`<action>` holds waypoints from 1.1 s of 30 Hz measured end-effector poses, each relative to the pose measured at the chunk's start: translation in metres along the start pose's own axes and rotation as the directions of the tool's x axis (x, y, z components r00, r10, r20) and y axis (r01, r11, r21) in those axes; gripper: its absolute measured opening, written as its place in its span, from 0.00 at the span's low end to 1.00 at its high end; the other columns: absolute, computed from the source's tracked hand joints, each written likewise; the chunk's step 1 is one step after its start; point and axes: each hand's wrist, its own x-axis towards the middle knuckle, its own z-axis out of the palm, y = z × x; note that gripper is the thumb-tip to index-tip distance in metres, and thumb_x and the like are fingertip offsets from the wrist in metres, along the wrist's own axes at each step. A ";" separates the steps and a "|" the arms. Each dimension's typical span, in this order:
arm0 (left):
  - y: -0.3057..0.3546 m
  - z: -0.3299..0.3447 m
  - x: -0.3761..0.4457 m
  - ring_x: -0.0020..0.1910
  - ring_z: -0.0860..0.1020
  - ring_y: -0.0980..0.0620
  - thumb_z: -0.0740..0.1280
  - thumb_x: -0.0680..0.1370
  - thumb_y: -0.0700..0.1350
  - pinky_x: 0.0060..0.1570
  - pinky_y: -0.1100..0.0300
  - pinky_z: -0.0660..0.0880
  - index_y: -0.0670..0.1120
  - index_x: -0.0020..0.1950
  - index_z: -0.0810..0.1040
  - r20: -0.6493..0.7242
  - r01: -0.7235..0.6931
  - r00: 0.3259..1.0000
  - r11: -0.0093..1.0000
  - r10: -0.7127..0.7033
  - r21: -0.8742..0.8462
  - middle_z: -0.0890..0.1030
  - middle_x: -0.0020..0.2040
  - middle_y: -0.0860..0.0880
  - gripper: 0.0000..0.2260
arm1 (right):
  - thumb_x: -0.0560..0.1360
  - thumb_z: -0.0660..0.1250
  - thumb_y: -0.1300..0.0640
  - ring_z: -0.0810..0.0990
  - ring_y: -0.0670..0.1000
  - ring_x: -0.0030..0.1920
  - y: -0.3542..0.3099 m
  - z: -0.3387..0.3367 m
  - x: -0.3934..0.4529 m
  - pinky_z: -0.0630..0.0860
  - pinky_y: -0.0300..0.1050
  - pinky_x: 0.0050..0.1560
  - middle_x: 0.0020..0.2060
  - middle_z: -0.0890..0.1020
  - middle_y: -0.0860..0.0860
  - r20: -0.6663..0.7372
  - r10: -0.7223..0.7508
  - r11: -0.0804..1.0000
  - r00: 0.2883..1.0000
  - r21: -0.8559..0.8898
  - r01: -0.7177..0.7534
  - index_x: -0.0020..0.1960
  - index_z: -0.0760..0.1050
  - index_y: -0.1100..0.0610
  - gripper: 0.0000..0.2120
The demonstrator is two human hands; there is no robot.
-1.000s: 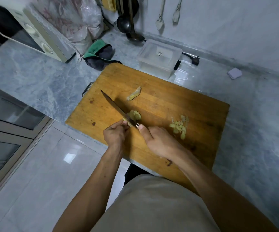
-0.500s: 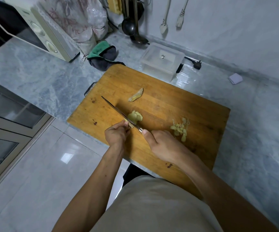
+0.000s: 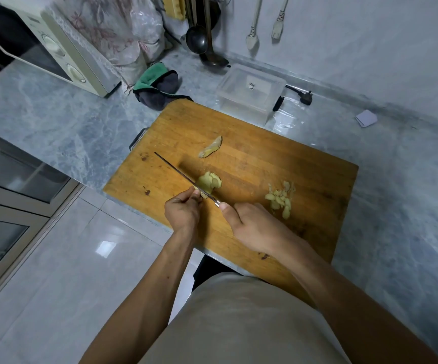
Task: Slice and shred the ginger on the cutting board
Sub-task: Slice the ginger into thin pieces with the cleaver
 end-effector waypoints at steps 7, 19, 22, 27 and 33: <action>0.000 0.003 -0.014 0.50 0.84 0.46 0.70 0.72 0.36 0.57 0.49 0.80 0.43 0.51 0.87 -0.062 -0.071 0.995 0.991 0.078 0.113 0.86 0.46 0.47 0.10 | 0.83 0.47 0.36 0.77 0.54 0.41 -0.003 0.000 -0.007 0.77 0.52 0.43 0.40 0.77 0.55 -0.004 0.013 1.000 1.000 0.020 -0.013 0.37 0.68 0.51 0.26; 0.008 0.006 -0.015 0.44 0.85 0.45 0.65 0.74 0.33 0.51 0.49 0.82 0.40 0.49 0.86 -0.082 -0.017 0.996 0.995 0.025 0.094 0.86 0.42 0.45 0.12 | 0.83 0.47 0.36 0.77 0.54 0.38 -0.003 -0.003 -0.013 0.76 0.52 0.39 0.39 0.78 0.55 -0.017 0.014 1.000 1.000 0.015 -0.014 0.37 0.69 0.53 0.27; 0.008 0.006 -0.012 0.43 0.84 0.46 0.65 0.76 0.31 0.52 0.50 0.82 0.38 0.52 0.85 -0.068 0.019 0.998 0.997 -0.015 0.070 0.86 0.44 0.43 0.11 | 0.83 0.47 0.36 0.77 0.55 0.38 -0.004 -0.001 -0.015 0.76 0.53 0.39 0.39 0.78 0.55 -0.036 0.027 0.999 0.999 0.022 -0.027 0.37 0.69 0.54 0.27; 0.011 0.005 -0.009 0.51 0.84 0.42 0.65 0.78 0.30 0.56 0.49 0.80 0.35 0.55 0.83 -0.056 0.066 0.996 0.998 -0.066 -0.002 0.85 0.47 0.40 0.10 | 0.83 0.48 0.37 0.77 0.54 0.36 -0.006 -0.001 -0.019 0.75 0.52 0.36 0.37 0.78 0.54 -0.032 0.037 0.998 0.999 0.046 -0.036 0.38 0.70 0.54 0.27; 0.010 0.006 -0.012 0.52 0.83 0.41 0.66 0.78 0.30 0.56 0.48 0.80 0.34 0.57 0.82 -0.046 0.070 0.996 0.997 -0.072 -0.037 0.84 0.50 0.37 0.10 | 0.84 0.48 0.38 0.78 0.56 0.36 -0.011 -0.003 -0.019 0.77 0.57 0.39 0.36 0.78 0.55 -0.051 0.029 0.999 0.998 0.022 -0.028 0.37 0.70 0.55 0.28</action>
